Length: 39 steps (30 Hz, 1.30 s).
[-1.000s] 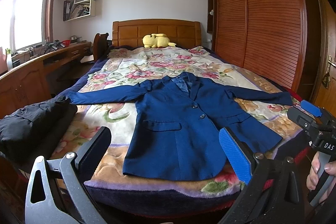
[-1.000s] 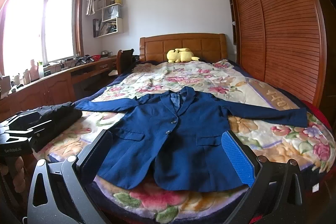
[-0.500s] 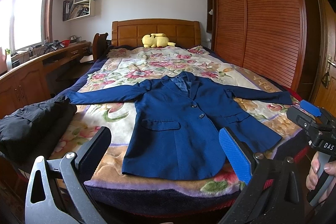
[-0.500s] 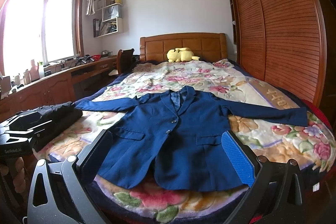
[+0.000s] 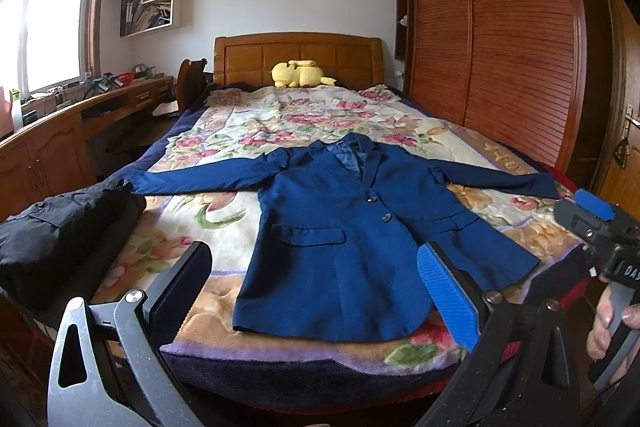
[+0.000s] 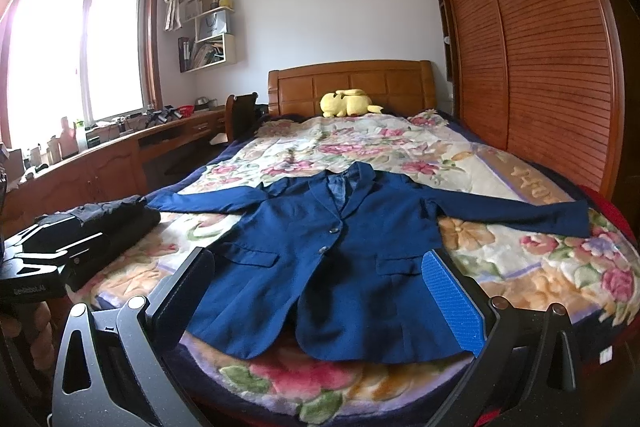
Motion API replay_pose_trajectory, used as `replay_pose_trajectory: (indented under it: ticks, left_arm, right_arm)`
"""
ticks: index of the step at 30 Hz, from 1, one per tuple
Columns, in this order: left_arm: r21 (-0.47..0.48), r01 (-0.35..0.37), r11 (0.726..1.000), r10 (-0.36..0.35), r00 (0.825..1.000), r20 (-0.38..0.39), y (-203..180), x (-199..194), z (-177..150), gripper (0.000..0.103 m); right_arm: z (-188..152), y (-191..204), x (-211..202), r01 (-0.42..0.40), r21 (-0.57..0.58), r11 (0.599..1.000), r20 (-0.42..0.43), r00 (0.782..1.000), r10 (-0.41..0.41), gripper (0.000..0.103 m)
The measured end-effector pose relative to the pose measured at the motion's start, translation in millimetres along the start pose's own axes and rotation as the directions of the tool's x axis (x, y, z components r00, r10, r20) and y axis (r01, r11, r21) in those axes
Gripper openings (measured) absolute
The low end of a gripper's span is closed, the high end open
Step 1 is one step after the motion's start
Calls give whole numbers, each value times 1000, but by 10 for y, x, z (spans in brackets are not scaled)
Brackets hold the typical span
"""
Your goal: Fold large clothes
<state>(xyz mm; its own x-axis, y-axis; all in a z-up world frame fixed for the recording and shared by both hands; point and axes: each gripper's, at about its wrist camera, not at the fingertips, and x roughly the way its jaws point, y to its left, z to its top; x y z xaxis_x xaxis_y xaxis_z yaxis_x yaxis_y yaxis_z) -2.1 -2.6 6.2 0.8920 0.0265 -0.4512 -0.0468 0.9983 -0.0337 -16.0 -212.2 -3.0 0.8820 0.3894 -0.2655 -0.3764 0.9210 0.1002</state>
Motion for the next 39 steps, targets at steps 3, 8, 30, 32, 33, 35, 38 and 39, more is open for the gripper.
replay_pose_trajectory:
  ticks: [3, 8, 30, 32, 33, 35, 38, 39]
  left_arm:
    - [-19, -7, 1000, 6, 1000, -17, 67, 92, -39, 103]
    - [-35, -41, 999, 40, 998, -43, 219, 263, -99, 103]
    - [-33, -198, 980, 190, 968, -164, 1126, 1451, -231, 103]
    - [-37, -197, 980, 188, 967, -174, 1203, 1549, -215, 103]
    - [-38, -199, 979, 190, 965, -180, 1248, 1606, -199, 103]
    - [-32, -207, 978, 198, 964, -178, 1313, 1687, -167, 103]
    - [18, -221, 975, 221, 959, -179, 1356, 1805, -95, 103]
    - [34, -225, 974, 227, 957, -180, 1375, 1844, -61, 103]
  right_arm:
    - [0, -3, 32, 2, -2, 1000, -5, 1000, -2, 103]
    - [-3, 9, 123, 2, -12, 1000, -19, 1000, -2, 103]
    - [16, 115, 1419, -159, -146, 976, -177, 975, 132, 103]
    - [72, 150, 1557, -169, -178, 969, -198, 971, 133, 103]
    - [109, 155, 1628, -180, -182, 967, -208, 968, 141, 103]
    - [184, 159, 1759, -207, -174, 963, -228, 960, 165, 103]
    - [270, 203, 1945, -216, -184, 959, -243, 955, 169, 103]
    - [296, 217, 2003, -216, -190, 958, -247, 955, 166, 103]
